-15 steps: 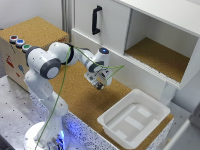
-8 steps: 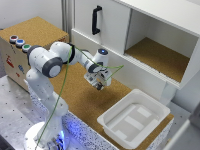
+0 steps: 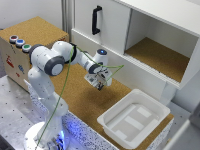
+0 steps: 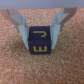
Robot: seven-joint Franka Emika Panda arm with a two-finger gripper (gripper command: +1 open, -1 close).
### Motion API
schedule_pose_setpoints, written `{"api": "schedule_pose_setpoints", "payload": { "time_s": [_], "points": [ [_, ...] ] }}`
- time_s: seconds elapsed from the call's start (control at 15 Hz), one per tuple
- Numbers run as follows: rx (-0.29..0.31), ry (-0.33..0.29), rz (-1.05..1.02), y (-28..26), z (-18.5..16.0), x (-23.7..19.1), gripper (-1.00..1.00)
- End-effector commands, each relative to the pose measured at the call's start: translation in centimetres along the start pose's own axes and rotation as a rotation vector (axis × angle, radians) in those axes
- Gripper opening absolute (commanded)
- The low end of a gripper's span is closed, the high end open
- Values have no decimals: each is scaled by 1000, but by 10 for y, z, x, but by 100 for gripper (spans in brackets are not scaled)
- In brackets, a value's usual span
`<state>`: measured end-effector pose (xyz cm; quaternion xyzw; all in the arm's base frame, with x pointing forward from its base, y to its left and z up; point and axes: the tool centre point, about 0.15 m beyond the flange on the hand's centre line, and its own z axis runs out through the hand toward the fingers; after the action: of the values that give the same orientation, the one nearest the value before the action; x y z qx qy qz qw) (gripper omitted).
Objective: Rotate the purple block 90 degrees to the left
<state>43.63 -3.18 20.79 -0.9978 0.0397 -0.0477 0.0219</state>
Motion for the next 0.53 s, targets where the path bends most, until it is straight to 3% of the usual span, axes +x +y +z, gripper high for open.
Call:
{"api": "schedule_pose_setpoints", "payload": {
  "time_s": [0.0,0.27,0.47],
  "points": [
    [46,-32,-211,-12,-42,0,-100],
    [82,-79,-590,-18,-63,-12,-100],
    [130,-132,-923,-19,-60,-10,-100]
  ]
}}
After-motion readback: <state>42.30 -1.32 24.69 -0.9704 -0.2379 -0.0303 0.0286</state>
